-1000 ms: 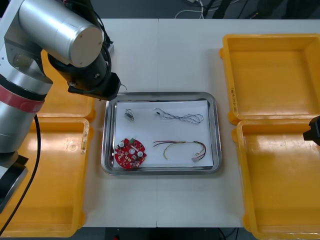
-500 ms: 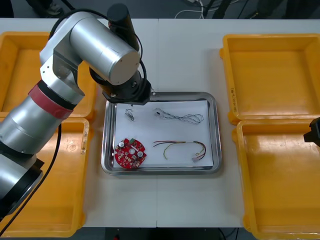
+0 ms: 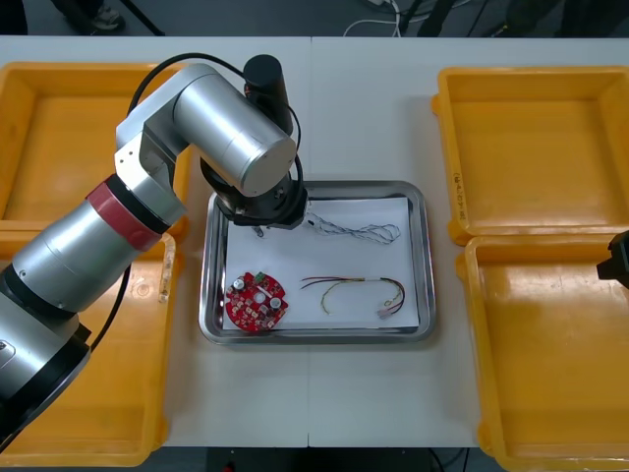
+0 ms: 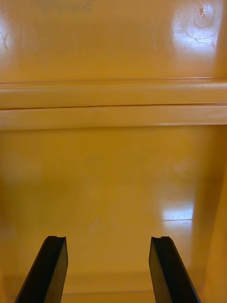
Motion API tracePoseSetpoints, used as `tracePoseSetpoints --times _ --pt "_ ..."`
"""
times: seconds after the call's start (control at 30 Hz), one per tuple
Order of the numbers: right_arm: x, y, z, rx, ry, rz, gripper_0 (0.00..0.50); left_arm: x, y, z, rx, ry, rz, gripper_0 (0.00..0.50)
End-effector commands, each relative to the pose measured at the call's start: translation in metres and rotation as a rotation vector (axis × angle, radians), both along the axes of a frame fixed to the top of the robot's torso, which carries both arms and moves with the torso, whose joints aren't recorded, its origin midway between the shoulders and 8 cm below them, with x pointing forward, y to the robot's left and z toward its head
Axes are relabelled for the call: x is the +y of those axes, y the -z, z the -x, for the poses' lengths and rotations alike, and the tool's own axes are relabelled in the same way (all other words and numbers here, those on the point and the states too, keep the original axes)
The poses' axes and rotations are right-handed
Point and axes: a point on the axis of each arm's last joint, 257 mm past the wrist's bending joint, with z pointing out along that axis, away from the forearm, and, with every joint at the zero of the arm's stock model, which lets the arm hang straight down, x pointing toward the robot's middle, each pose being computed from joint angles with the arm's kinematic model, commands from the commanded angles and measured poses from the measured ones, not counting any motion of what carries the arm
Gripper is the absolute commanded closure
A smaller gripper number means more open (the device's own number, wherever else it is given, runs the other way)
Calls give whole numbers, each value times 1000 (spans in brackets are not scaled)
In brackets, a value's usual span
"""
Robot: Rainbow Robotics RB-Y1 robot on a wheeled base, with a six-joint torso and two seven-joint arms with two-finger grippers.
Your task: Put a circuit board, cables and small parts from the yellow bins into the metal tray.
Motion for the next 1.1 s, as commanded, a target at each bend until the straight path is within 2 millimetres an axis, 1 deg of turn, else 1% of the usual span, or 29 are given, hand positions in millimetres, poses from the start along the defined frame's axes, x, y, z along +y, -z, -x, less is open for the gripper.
tracePoseSetpoints --times 0.03,0.33,0.53,0.8,0.83,0.87,0.9,0.93,0.97,1.1 --pt "7 -7 -6 -16 -37 12 0 -17 -13 -7 -36 40 3 500" --pt "7 -7 -6 -16 -37 12 0 -8 -4 -9 -38 38 10 500" --pt "7 -7 -6 -16 -37 12 0 -1 5 -10 -44 42 0 499" --pt "7 -7 -6 -16 -37 12 0 3 6 -11 -46 35 0 494" --pt "7 -7 -6 -16 -37 12 0 3 6 -11 -45 34 0 408" --pt "7 -7 -6 -16 -37 12 0 3 6 -11 -45 33 1 222" --pt "7 -7 -6 -16 -37 12 0 3 6 -11 -45 33 1 145" --pt "7 -7 -6 -16 -37 12 0 4 6 -12 -47 31 -1 14" --pt "7 -7 -6 -16 -37 12 0 4 6 -12 -47 30 0 0" --pt "7 -7 -6 -16 -37 12 0 5 6 -12 -49 29 -2 0"
